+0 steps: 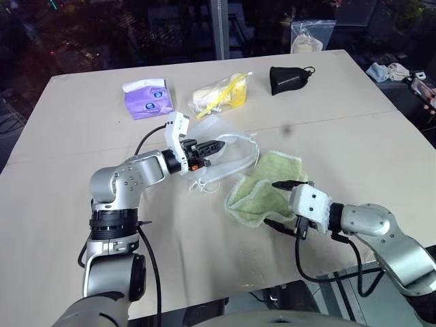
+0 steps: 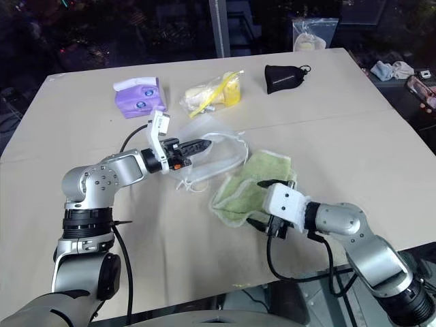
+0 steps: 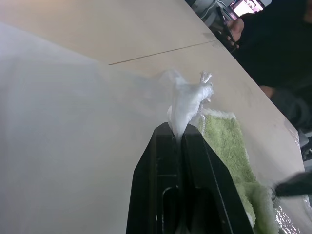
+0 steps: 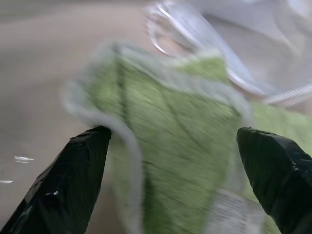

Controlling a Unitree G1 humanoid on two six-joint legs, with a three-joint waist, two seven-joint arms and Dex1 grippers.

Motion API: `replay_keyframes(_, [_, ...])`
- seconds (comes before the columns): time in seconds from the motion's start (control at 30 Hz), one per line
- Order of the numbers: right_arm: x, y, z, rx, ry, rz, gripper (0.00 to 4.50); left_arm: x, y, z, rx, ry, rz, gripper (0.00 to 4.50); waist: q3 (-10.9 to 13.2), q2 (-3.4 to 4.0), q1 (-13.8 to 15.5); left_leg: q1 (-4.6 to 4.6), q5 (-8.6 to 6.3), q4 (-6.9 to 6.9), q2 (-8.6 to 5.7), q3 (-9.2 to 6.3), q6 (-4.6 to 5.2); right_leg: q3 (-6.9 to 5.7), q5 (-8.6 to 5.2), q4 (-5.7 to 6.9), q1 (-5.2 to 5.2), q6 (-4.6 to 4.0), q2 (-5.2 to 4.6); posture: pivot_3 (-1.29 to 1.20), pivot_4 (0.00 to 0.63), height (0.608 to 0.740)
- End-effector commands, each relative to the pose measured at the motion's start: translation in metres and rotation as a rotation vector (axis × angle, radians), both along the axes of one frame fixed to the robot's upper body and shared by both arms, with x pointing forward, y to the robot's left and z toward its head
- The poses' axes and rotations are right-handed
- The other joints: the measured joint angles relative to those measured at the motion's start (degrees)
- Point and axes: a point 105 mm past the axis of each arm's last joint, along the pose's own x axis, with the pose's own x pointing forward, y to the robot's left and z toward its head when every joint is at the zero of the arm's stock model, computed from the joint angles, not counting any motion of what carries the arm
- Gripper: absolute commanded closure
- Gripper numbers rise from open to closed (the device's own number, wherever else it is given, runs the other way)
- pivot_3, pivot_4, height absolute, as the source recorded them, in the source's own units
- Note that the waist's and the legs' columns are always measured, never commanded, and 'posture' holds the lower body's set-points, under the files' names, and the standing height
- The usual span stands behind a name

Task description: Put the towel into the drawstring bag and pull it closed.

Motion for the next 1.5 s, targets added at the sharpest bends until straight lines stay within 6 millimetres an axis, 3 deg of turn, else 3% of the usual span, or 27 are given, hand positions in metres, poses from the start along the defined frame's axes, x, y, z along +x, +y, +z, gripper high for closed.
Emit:
replay_keyframes(0.03, [0.009, 0.002, -0.004, -0.036, -0.049, 0.006, 0.05, -0.005, -0.007, 0.010, 0.007, -0.055, -0.035, 4.50, 0.0, 0.00, 0.0, 0.00, 0.00, 0.00, 0.00, 0.00, 0.00, 0.00, 0.00, 0.00, 0.00, 0.00, 0.00, 0.00, 0.150, 0.740])
replay_keyframes(0.2, [0.025, 0.000, -0.015, -0.055, -0.055, -0.016, 0.05, -0.006, -0.008, 0.008, 0.006, -0.055, -0.039, 4.50, 0.0, 0.00, 0.0, 0.02, 0.00, 0.00, 0.00, 0.00, 0.00, 0.00, 0.00, 0.00, 0.01, 0.00, 0.01, 0.00, 0.150, 0.740])
replay_keyframes(0.37, [0.029, 0.004, -0.018, -0.001, -0.017, -0.006, 0.05, -0.009, -0.009, 0.006, 0.006, -0.056, -0.040, 4.50, 0.0, 0.00, -0.1, 0.07, 0.00, -0.01, 0.01, 0.00, 0.00, 0.00, 0.00, 0.00, 0.06, 0.00, 0.01, 0.00, 0.150, 0.740])
replay_keyframes(0.43, [0.028, 0.005, -0.014, 0.028, -0.012, -0.001, 0.80, -0.009, -0.008, 0.006, 0.006, -0.058, -0.035, 4.50, 0.0, 0.01, -0.1, 0.18, 0.00, -0.01, 0.02, -0.01, 0.00, 0.00, 0.00, 0.00, 0.16, 0.00, 0.02, 0.00, 0.150, 0.740])
replay_keyframes(0.63, [0.019, 0.005, 0.005, 0.140, -0.018, -0.007, 3.77, -0.009, -0.006, 0.004, 0.005, -0.057, -0.026, 4.50, 0.0, 0.01, 0.0, 0.36, 0.00, -0.02, 0.01, -0.03, 0.01, -0.01, 0.00, -0.01, 0.36, -0.01, 0.02, 0.00, 0.150, 0.740])
replay_keyframes(0.7, [0.016, 0.005, 0.008, 0.168, -0.005, -0.013, 4.49, -0.009, -0.006, 0.004, 0.004, -0.056, -0.026, 4.50, 0.0, 0.01, 0.0, 0.36, 0.00, -0.02, 0.01, -0.03, 0.01, -0.01, 0.00, -0.02, 0.37, -0.01, 0.02, 0.00, 0.150, 0.740])
replay_keyframes(0.93, [0.016, 0.000, 0.033, 0.409, 0.075, -0.086, 4.49, -0.007, -0.007, 0.003, 0.000, -0.055, -0.033, 4.50, 0.0, 0.02, 0.0, 0.39, -0.01, -0.03, 0.01, -0.06, 0.01, -0.02, 0.00, -0.01, 0.38, -0.01, 0.02, 0.00, 0.150, 0.740])
replay_keyframes(1.03, [0.015, -0.005, 0.032, 0.489, 0.151, -0.121, 4.49, -0.007, -0.008, 0.002, 0.000, -0.054, -0.035, 4.50, 0.0, 0.02, 0.0, 0.41, -0.01, -0.03, 0.02, -0.07, 0.01, -0.01, 0.00, -0.01, 0.40, -0.01, 0.03, 0.00, 0.150, 0.740])
replay_keyframes(1.2, [0.026, -0.029, 0.023, 0.703, 0.365, -0.300, 4.49, -0.006, -0.008, 0.002, -0.003, -0.055, -0.038, 4.50, 0.0, 0.03, 0.1, 0.41, -0.01, -0.05, 0.02, -0.08, 0.02, -0.02, -0.01, -0.04, 0.43, -0.01, 0.02, 0.00, 0.150, 0.740])
replay_keyframes(1.3, [0.038, -0.045, 0.005, 0.755, 0.476, -0.454, 4.49, -0.006, -0.009, 0.001, -0.004, -0.055, -0.040, 4.50, 0.0, 0.05, 0.0, 0.46, -0.01, -0.05, 0.01, -0.05, 0.03, 0.04, -0.01, -0.03, 0.44, -0.01, 0.02, 0.00, 0.150, 0.740])
replay_keyframes(1.4, [0.043, -0.056, -0.019, 0.716, 0.577, -0.582, 4.49, -0.006, -0.010, 0.001, -0.007, -0.055, -0.042, 4.50, 0.0, 0.05, 0.0, 0.51, -0.02, -0.08, 0.02, 0.00, 0.04, 0.03, -0.01, -0.01, 0.46, -0.01, 0.05, 0.00, 0.150, 0.740])
replay_keyframes(1.5, [0.046, -0.062, -0.029, 0.629, 0.580, -0.643, 4.49, -0.006, -0.011, 0.001, -0.007, -0.053, -0.045, 4.50, 0.0, 0.06, -0.1, 0.57, -0.02, -0.11, 0.03, 0.03, 0.04, 0.06, -0.01, -0.01, 0.50, -0.02, 0.06, 0.00, 0.150, 0.740])
